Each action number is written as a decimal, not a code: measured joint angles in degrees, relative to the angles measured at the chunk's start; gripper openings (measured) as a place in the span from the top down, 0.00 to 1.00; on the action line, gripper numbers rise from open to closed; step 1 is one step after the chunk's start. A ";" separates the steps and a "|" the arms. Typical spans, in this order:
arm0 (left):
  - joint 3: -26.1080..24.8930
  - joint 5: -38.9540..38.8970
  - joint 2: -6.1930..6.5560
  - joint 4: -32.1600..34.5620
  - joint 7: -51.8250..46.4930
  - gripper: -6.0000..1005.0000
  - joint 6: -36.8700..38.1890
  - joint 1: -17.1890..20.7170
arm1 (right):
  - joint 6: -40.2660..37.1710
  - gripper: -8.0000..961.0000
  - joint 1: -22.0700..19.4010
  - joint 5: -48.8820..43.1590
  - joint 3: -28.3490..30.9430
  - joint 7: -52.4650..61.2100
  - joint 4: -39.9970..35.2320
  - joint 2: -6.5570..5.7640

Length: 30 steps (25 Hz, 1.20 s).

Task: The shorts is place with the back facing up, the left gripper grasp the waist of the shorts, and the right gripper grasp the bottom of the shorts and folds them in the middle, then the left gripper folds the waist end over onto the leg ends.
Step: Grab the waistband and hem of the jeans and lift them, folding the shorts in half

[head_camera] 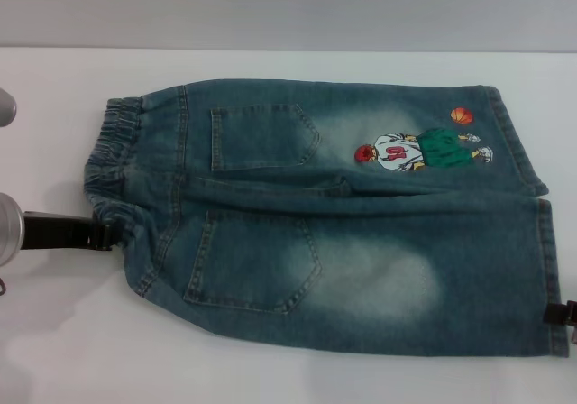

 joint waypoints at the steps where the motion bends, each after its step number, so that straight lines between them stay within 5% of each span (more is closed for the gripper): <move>1: 0.00 0.00 0.00 0.00 0.00 0.86 0.00 0.00 | -0.02 0.30 0.09 0.00 -0.05 -0.01 -0.01 -0.01; 30: 0.05 0.00 0.00 0.09 -0.01 0.86 0.09 -0.32 | -1.34 0.30 0.05 -0.71 -0.25 0.02 0.27 0.01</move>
